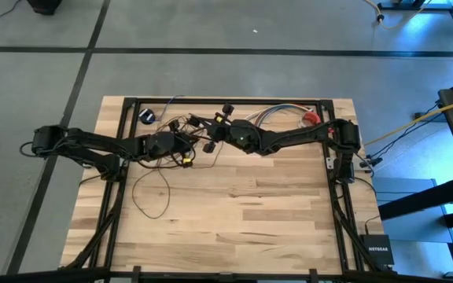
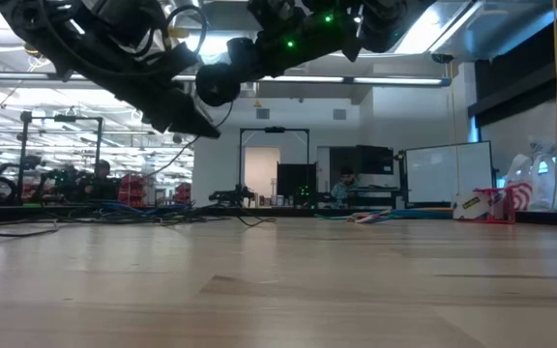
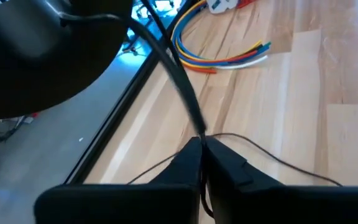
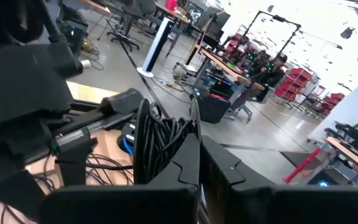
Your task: Coiling cords
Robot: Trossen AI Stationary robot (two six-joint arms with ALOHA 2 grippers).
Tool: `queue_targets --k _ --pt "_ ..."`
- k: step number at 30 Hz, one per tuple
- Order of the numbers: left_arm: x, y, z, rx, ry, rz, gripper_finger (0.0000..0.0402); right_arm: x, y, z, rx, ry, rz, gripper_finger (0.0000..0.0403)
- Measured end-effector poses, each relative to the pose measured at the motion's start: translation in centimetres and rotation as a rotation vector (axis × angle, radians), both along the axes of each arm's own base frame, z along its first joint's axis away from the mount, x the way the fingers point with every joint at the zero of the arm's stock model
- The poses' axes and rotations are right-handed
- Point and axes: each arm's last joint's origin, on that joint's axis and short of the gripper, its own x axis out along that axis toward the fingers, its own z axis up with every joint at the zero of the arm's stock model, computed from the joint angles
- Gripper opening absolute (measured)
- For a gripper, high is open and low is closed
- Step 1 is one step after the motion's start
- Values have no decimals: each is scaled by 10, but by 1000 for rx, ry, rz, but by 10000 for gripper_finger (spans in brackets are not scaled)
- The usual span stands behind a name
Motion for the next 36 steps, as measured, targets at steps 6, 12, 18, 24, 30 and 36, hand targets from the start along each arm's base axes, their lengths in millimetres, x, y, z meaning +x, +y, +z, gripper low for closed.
queue_targets --k 6,12,18,24,30,36 --pt "0 2 1 10 -2 3 3 1 2 2 20 -34 55 7" --pt "-8 17 -5 60 90 147 3 1 11 0 -8 17 66 7" --pt "-14 25 2 99 99 178 5 1 20 -2 -109 96 7 7" --pt "-24 22 19 154 61 174 6 0 19 -4 -118 130 2 7" --pt "-39 20 37 223 33 205 5 0 19 -7 -137 179 7 7" --pt "-51 13 52 177 -95 201 5 -1 7 -8 -127 190 -18 7"
